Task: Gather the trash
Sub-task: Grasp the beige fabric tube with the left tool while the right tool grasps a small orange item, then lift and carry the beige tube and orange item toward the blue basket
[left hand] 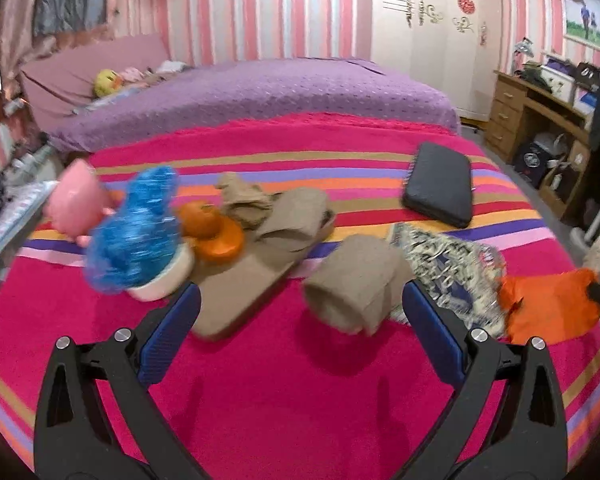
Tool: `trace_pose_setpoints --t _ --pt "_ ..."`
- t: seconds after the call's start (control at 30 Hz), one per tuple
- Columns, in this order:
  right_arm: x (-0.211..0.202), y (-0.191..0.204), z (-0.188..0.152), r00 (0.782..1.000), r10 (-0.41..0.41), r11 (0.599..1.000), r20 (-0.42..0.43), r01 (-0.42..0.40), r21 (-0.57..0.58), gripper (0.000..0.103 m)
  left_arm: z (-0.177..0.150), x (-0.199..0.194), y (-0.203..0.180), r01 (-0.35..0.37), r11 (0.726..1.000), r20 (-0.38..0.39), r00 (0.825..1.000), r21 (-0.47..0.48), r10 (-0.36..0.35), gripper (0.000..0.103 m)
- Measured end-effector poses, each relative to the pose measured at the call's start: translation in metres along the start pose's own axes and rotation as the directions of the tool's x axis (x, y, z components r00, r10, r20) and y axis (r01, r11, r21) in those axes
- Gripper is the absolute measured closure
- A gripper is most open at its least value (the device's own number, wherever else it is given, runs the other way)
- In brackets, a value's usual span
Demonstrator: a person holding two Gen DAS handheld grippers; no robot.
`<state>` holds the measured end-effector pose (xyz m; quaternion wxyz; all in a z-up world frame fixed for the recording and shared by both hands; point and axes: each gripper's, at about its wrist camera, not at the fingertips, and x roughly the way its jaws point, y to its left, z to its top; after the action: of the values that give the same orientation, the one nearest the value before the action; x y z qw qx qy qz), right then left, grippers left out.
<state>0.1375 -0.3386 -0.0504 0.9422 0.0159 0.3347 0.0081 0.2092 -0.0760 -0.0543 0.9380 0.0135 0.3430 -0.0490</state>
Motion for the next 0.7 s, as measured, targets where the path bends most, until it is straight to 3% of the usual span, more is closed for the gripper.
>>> trace_pose_setpoints --t 0.13,0.27,0.33,0.43,0.7 --pt "0.001 -0.002 0.000 1.000 0.008 1.000 0.000 -0.008 0.005 0.094 0.002 0.014 -0.010 0.068 0.998 -0.044 0.997 0.018 -0.067 0.016" --pt "0.004 -0.001 -0.001 1.000 0.011 1.000 -0.008 -0.012 -0.002 0.094 -0.001 0.020 -0.021 0.096 0.994 -0.073 0.993 0.061 -0.091 0.044" --pt "0.005 -0.001 -0.001 1.000 0.013 1.000 -0.009 -0.013 -0.003 0.094 -0.002 0.016 -0.021 0.099 0.993 -0.060 0.994 0.059 -0.096 0.050" --pt "0.003 -0.001 -0.001 1.000 0.017 1.000 -0.004 -0.017 -0.002 0.094 -0.003 0.010 -0.017 0.103 0.994 -0.048 0.994 0.040 -0.101 0.052" --pt "-0.009 0.007 -0.001 0.997 0.056 0.998 0.052 -0.055 -0.009 0.094 -0.017 -0.027 -0.015 0.022 0.999 0.042 0.999 0.023 -0.023 0.054"
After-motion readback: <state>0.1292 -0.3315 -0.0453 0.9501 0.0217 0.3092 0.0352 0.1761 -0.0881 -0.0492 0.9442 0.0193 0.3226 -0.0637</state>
